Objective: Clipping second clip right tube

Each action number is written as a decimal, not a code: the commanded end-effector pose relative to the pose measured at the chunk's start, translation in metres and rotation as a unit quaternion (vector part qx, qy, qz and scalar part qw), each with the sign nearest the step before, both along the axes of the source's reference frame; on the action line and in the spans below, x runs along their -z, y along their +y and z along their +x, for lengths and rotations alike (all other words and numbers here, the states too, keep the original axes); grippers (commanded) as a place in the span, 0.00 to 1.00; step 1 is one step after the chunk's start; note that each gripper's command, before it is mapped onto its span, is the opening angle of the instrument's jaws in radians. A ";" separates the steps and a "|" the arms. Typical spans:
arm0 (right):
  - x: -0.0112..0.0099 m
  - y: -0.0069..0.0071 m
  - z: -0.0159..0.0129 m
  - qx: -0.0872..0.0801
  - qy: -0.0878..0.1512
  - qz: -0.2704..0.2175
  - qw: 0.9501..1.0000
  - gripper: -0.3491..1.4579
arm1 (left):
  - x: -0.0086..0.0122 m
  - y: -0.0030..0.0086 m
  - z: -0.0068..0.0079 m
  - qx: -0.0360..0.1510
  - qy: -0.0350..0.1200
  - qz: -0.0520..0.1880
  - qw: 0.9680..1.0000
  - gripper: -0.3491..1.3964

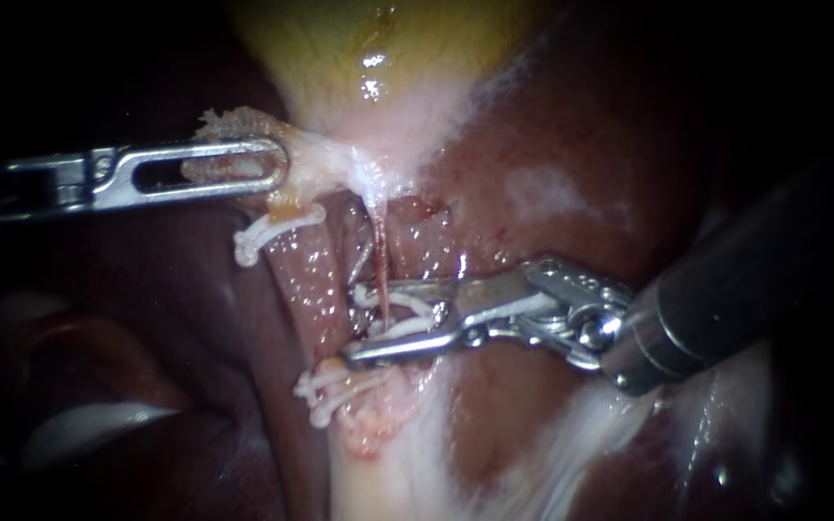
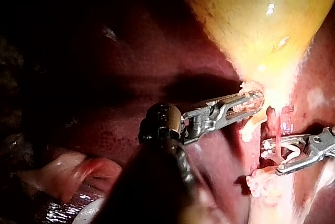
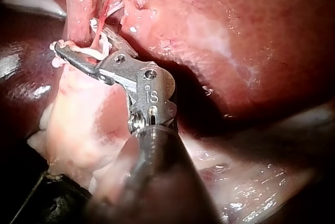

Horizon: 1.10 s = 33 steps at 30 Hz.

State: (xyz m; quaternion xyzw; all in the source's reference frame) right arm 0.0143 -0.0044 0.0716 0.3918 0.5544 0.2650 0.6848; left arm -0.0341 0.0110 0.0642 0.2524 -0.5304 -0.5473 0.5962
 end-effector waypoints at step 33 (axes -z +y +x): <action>0.0026 -0.0006 0.0000 0.004 0.050 0.036 0.998 0.46 | 0.0000 0.0000 0.0000 0.000 0.000 0.000 1.000 0.00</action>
